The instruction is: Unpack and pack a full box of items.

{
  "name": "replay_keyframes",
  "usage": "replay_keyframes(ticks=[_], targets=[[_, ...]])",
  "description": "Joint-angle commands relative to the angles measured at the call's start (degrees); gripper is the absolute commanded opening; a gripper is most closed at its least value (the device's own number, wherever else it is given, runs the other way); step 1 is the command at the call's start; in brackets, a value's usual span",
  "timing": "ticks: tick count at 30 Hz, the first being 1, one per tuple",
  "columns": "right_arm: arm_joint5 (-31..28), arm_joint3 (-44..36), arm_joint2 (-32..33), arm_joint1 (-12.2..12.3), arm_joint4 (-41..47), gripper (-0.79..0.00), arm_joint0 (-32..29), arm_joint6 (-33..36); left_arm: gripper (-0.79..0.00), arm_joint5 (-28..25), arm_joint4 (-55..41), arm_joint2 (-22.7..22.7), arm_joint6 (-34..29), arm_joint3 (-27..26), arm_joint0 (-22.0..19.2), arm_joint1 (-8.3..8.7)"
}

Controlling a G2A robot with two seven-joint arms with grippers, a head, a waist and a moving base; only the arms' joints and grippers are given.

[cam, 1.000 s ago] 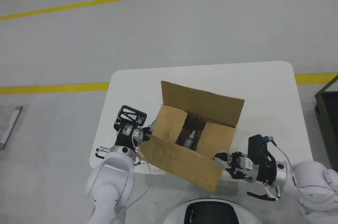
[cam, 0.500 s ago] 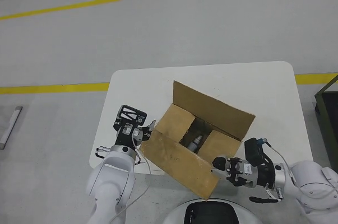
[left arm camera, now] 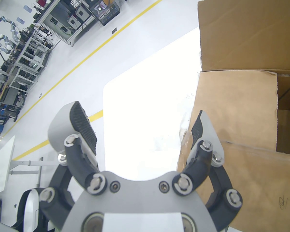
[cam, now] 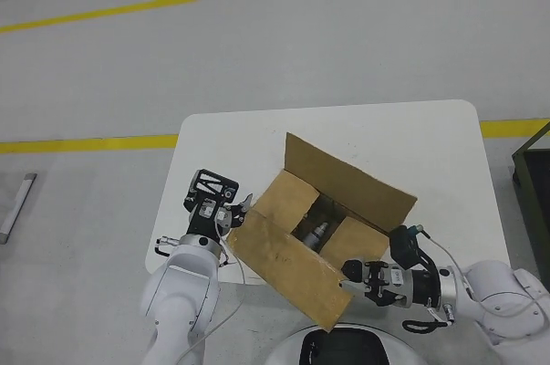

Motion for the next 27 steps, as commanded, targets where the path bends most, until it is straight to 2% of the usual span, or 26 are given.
replay_keyframes(ticks=[1,4,5,7,8,18,27], targets=[[0.6,0.2,-0.4,0.1,-0.1,-0.536,0.3,0.0,0.000,0.0,0.0,0.0,0.1,0.1,0.0,0.04],[1.0,0.3,-1.0,0.2,-0.1,-0.536,0.9,-0.3,0.000,0.1,-0.1,0.0,0.1,0.2,0.1,0.12],[1.1,0.3,-1.2,0.3,-0.3,-0.582,1.0,-0.2,0.000,0.1,-0.1,0.0,0.1,0.2,0.1,0.14],[1.3,0.4,-1.5,0.3,-0.7,-0.763,1.3,-0.5,0.000,0.2,-0.1,0.1,0.1,0.2,0.0,0.18],[1.4,0.5,-1.7,0.4,-0.9,-0.785,1.4,-0.7,0.000,0.2,-0.1,0.1,0.1,0.3,0.0,0.19],[1.8,1.0,-2.5,0.9,-1.1,-0.785,2.3,-2.3,0.000,0.7,0.0,0.3,-0.1,0.5,-0.2,0.39],[1.3,3.3,1.8,1.7,-0.5,-0.785,7.0,-3.5,0.000,0.6,-0.2,0.7,-0.1,0.5,-0.6,0.55]])
